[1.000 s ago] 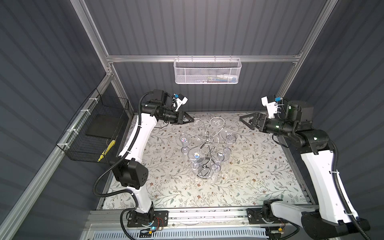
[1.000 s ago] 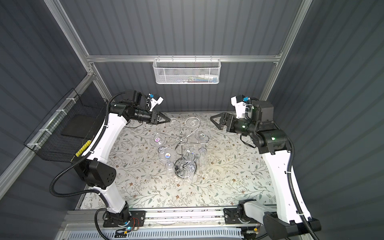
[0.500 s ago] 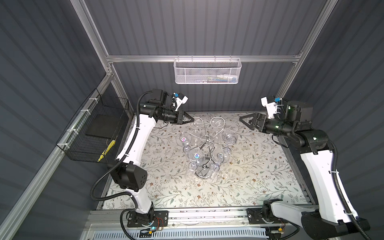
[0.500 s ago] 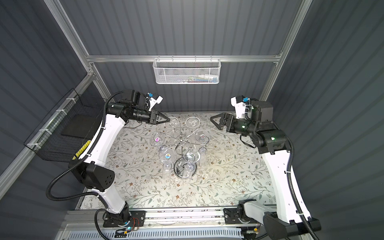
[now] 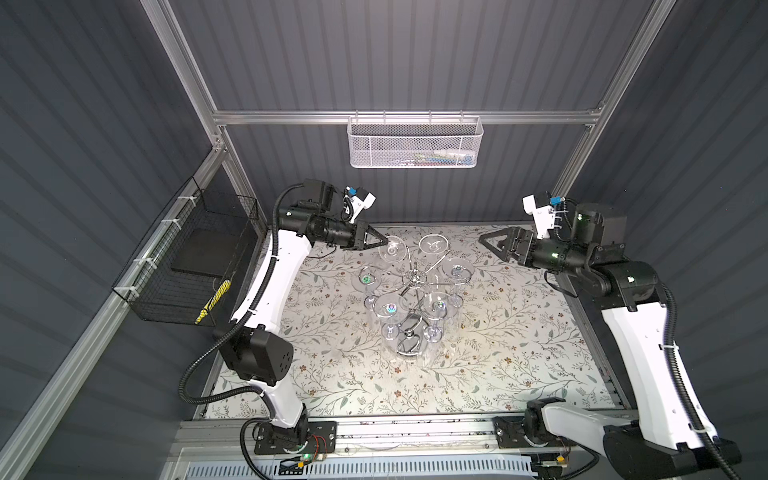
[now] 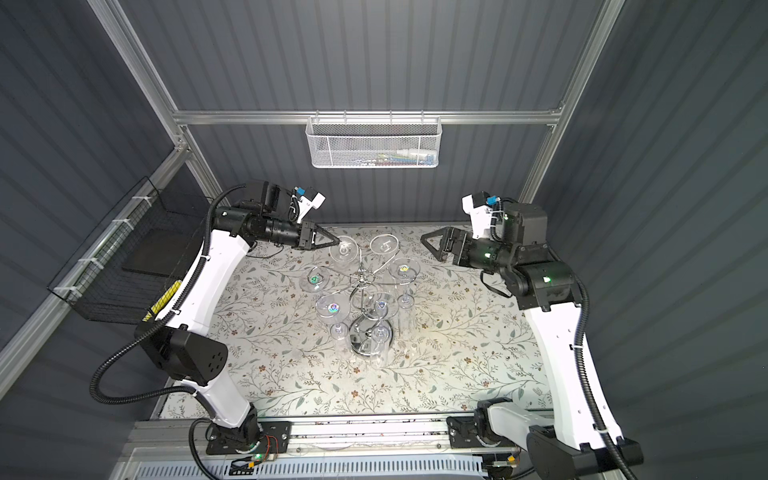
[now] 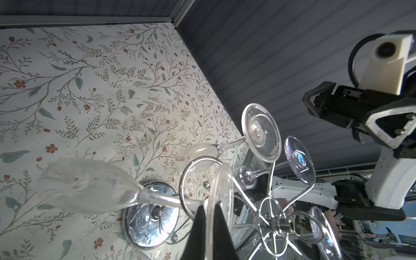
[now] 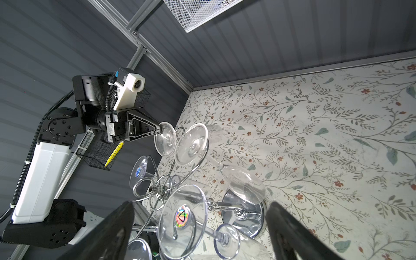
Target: Take the wine glass off the wine glass rack
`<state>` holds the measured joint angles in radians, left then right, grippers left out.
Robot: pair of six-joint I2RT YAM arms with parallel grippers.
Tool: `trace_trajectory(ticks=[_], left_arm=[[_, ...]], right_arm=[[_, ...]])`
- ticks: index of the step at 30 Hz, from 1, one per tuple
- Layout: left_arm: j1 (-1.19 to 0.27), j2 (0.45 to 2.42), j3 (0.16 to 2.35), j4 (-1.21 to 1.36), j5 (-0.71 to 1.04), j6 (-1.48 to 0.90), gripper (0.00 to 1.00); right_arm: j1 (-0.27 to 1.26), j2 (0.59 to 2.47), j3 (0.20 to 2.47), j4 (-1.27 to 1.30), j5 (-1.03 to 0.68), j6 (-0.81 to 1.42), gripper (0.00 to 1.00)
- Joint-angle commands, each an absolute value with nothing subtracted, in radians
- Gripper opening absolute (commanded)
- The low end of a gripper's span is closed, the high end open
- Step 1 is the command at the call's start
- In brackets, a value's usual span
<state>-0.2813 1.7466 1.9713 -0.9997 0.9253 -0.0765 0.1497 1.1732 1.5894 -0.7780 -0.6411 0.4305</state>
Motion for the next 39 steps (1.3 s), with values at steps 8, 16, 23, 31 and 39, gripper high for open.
trace_trajectory(ticks=[8, 16, 23, 31, 39], left_arm=[[-0.296, 1.659, 1.858, -0.875, 0.982, -0.210, 0.00], [-0.296, 1.594, 1.792, -0.692, 1.017, -0.358, 0.00], [-0.296, 1.580, 1.757, -0.605, 1.008, -0.437, 0.00], [-0.297, 1.581, 1.748, -0.539, 1.010, -0.494, 0.00], [-0.296, 1.604, 1.774, -0.511, 1.018, -0.525, 0.00]], right_arm=[[0.154, 1.145, 1.578, -0.777, -0.648, 0.433, 0.92], [0.154, 1.134, 1.572, -0.776, -0.650, 0.442, 0.92], [0.153, 1.126, 1.569, -0.782, -0.650, 0.443, 0.91], [0.153, 1.100, 1.568, -0.785, -0.648, 0.446, 0.91], [0.154, 1.087, 1.559, -0.785, -0.647, 0.447, 0.91]])
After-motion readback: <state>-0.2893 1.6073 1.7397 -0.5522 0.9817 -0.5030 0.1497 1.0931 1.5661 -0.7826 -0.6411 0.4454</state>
